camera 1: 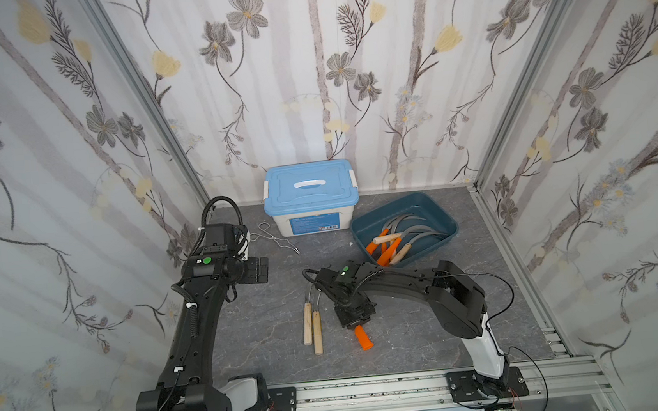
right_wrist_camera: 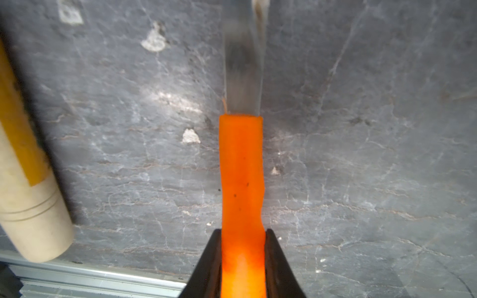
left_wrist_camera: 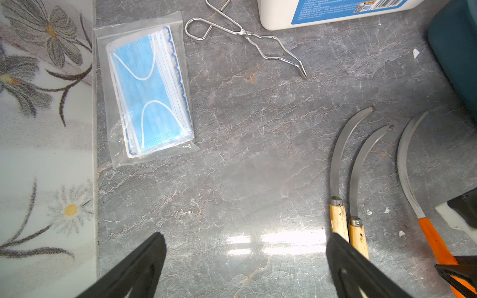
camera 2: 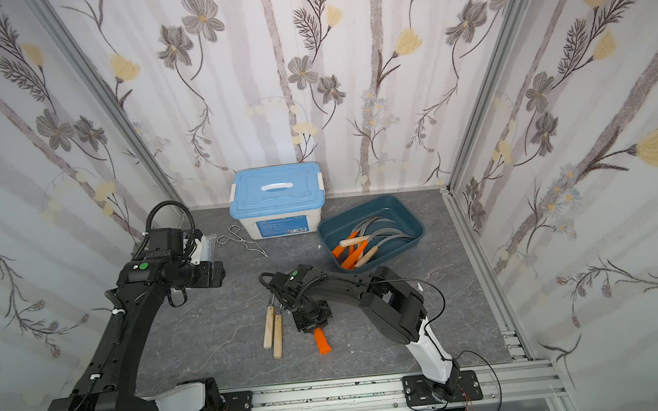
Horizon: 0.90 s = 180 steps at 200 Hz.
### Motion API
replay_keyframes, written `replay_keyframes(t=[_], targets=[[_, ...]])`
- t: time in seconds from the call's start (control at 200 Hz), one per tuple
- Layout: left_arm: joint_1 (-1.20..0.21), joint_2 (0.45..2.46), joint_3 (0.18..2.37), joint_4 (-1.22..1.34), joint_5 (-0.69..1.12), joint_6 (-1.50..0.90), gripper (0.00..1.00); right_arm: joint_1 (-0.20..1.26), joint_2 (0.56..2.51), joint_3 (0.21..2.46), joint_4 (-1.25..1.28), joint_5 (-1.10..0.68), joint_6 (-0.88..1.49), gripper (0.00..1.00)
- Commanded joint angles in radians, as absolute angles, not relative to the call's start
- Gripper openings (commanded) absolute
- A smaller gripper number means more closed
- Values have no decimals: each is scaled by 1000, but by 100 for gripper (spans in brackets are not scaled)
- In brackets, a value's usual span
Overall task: Put small sickles into storage boxes
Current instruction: Pick up the sickle at the center of the board.
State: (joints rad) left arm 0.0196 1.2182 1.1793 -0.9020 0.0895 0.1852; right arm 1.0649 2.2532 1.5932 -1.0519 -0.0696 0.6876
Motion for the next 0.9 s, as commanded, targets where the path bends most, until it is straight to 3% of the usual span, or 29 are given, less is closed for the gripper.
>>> replay_keyframes(t=[0.0, 0.744, 0.894], targets=[[20, 1213, 1183, -888, 86, 200, 100, 1065, 2267, 1588, -1017, -59, 691, 21], [20, 1207, 1173, -891, 85, 202, 100, 1066, 2298, 1586, -1009, -40, 692, 28], [20, 1204, 1169, -890, 85, 203, 100, 1068, 2301, 1585, -1011, -35, 696, 35]])
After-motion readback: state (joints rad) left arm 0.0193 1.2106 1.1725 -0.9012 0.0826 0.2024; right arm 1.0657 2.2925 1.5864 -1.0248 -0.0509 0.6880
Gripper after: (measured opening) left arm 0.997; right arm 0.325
